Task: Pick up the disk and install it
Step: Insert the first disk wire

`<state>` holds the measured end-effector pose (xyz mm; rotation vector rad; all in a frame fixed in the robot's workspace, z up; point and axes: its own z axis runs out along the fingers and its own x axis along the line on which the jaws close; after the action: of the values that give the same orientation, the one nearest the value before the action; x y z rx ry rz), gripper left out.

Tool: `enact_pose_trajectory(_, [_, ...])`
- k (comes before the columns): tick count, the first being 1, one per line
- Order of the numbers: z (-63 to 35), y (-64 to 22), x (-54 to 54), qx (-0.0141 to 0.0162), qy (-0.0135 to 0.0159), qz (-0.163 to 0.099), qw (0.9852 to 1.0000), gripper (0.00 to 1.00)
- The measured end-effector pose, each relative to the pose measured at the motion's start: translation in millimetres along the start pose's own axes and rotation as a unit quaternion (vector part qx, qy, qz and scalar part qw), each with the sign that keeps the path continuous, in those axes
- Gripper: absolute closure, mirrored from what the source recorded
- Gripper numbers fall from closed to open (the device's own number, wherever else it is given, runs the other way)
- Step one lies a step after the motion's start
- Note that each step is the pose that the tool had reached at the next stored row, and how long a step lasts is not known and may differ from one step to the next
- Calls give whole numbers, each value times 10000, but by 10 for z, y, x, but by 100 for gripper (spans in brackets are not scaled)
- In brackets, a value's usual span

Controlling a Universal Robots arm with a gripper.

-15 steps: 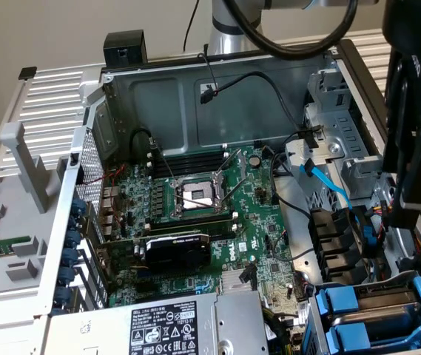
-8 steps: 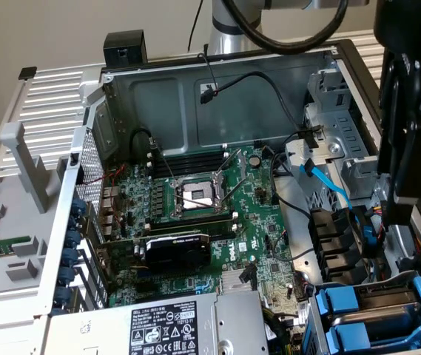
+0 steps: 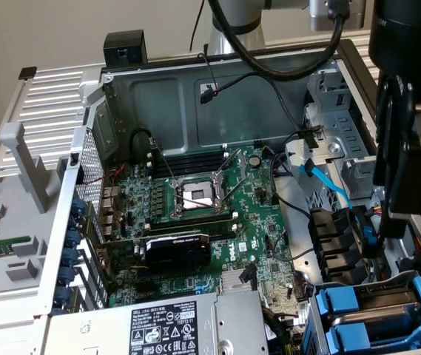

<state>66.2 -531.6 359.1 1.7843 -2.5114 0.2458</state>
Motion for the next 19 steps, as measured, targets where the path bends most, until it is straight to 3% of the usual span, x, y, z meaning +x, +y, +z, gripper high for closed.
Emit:
enact_pose_trajectory(6, [79, 4, 9, -12, -9, -1, 10000, 33])
enact_pose_trajectory(10, [103, 41, 17, -4, -11, 1, 10000, 33])
enact_pose_trajectory(14, [108, 44, 18, 62, -36, 12, 10000, 33])
enact_pose_trajectory(17, [107, 70, 24, 164, -71, 30, 9998, 33])
enact_pose_trajectory(19, [111, 77, 26, 173, -71, 34, 9998, 33])
